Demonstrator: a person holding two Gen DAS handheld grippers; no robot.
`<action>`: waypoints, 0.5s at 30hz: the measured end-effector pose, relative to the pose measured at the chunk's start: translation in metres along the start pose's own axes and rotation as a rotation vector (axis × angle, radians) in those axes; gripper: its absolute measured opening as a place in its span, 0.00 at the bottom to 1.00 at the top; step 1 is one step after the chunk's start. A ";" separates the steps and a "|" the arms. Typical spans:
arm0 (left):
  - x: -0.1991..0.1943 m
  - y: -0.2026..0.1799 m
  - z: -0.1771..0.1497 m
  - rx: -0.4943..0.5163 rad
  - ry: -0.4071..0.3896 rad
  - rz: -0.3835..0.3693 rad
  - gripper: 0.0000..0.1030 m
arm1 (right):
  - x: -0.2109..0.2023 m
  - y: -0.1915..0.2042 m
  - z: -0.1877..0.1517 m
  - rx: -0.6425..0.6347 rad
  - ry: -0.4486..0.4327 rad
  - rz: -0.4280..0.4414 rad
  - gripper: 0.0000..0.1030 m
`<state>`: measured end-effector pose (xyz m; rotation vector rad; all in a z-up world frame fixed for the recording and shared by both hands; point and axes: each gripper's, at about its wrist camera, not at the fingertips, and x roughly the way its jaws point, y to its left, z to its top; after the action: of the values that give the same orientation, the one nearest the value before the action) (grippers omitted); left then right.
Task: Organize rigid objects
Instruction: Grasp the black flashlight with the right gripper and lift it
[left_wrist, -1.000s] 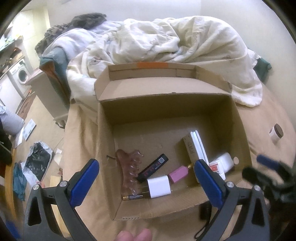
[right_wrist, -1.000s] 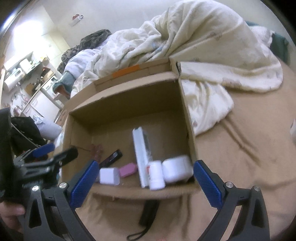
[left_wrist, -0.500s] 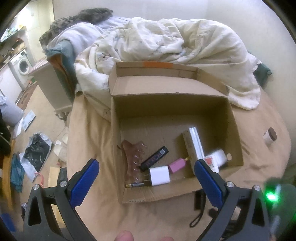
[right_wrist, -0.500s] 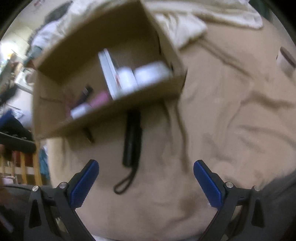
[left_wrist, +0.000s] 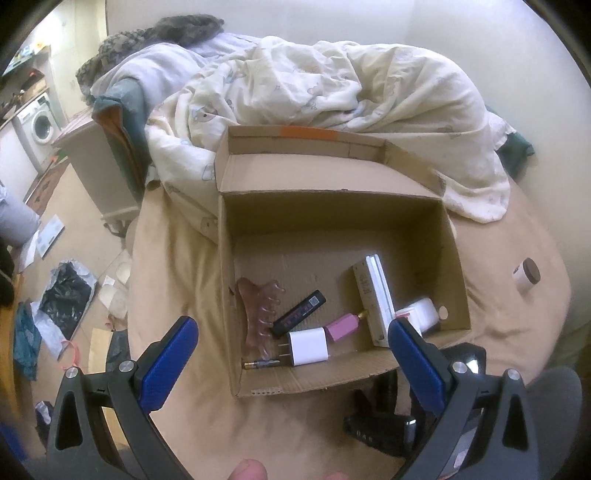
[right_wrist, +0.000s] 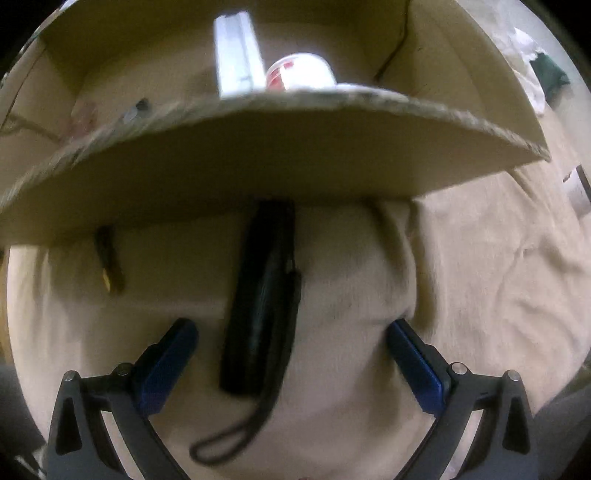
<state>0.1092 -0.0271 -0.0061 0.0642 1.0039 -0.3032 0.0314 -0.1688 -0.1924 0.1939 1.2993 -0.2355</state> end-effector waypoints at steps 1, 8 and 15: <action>0.000 0.000 0.000 0.000 -0.001 0.000 0.99 | 0.000 -0.002 0.001 0.008 -0.012 0.004 1.00; -0.001 0.000 0.000 -0.001 0.000 -0.004 0.99 | -0.017 -0.001 -0.010 -0.040 -0.073 -0.016 0.61; 0.000 -0.002 0.000 0.001 0.003 0.002 0.99 | -0.029 -0.003 -0.012 -0.030 -0.063 0.034 0.20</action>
<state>0.1087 -0.0294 -0.0055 0.0669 1.0069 -0.3021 0.0122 -0.1665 -0.1680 0.1814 1.2358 -0.1913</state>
